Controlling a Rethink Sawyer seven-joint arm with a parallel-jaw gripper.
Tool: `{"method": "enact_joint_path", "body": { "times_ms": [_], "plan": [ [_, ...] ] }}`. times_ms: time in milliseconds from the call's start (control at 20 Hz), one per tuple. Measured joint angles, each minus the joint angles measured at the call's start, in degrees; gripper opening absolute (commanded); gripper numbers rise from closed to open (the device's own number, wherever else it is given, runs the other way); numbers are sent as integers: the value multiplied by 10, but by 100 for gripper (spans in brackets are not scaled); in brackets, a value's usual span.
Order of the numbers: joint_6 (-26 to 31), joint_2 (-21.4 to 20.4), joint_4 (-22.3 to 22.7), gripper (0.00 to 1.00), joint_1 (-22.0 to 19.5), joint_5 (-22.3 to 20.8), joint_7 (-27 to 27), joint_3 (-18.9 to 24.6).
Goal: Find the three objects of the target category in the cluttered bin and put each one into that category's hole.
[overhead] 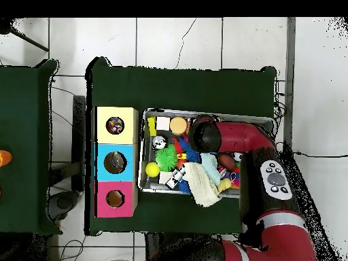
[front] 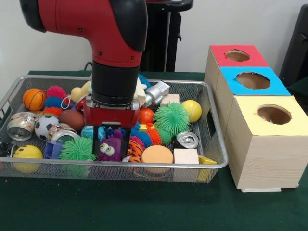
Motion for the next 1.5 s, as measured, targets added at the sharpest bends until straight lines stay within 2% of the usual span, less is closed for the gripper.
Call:
{"method": "enact_joint_path", "body": {
  "times_ms": [250,700,1250,1500],
  "plan": [
    [-22,3,27,100,15,-3,0,-5],
    [-25,-4,70,100,45,-2,0,-12],
    [-37,40,48,100,19,-2,0,-11],
    [-41,46,40,100,15,-2,0,-11]
  ]
}}
